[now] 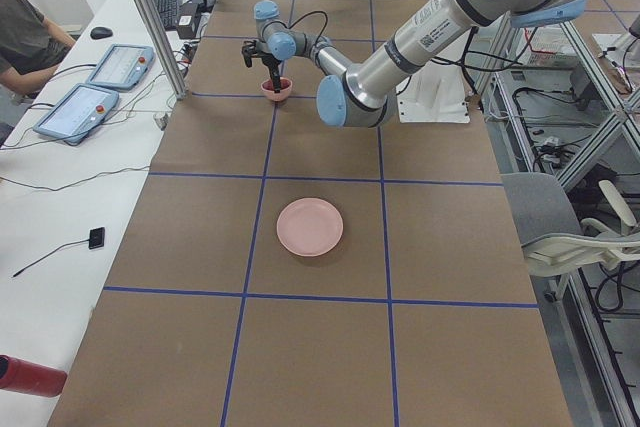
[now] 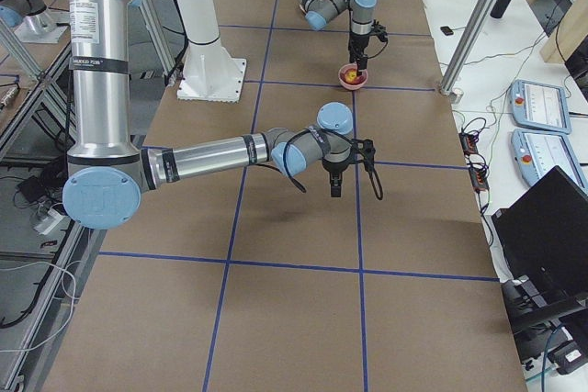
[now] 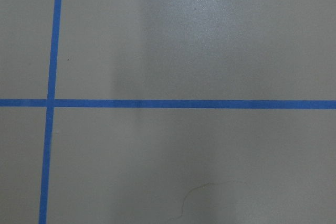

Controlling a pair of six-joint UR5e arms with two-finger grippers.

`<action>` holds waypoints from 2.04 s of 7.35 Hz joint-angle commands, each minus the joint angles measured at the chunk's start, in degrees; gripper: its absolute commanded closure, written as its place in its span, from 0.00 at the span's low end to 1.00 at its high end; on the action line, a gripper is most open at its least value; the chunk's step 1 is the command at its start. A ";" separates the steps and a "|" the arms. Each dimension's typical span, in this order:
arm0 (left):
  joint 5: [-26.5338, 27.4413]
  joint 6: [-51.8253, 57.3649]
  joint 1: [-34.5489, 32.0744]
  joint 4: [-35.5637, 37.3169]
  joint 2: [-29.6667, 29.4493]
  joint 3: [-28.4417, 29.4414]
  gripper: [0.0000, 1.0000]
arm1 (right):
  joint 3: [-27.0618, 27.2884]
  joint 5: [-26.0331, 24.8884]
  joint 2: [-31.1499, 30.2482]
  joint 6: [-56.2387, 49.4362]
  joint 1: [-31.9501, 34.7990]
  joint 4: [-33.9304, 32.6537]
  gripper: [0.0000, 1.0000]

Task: Move apple from plate to bowl

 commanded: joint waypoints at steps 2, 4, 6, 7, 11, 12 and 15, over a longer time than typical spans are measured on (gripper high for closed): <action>-0.55 0.49 -3.00 9.35 15.22 -27.20 0.02 | -0.26 0.09 0.00 -0.09 0.08 0.00 0.00; -0.37 17.69 -7.04 12.83 34.03 -47.57 0.02 | -0.26 0.09 -0.44 -1.48 1.74 -0.35 0.00; -0.81 35.03 -15.01 13.55 48.97 -55.52 0.02 | 0.09 0.09 -1.05 -2.11 2.80 -0.44 0.00; -4.90 45.74 -20.71 13.54 53.32 -55.12 0.02 | 0.00 0.87 -1.58 -2.54 3.59 -0.44 0.00; -9.86 75.31 -35.06 13.37 61.45 -46.99 0.01 | -0.44 3.50 -2.99 -10.63 8.59 -2.18 0.00; -10.91 78.95 -37.53 13.37 61.45 -44.60 0.01 | -0.26 3.60 -2.82 -11.42 9.83 -4.02 0.00; -11.35 79.95 -39.13 13.46 62.76 -43.70 0.02 | 0.43 3.95 -1.94 -27.91 14.91 -16.30 0.00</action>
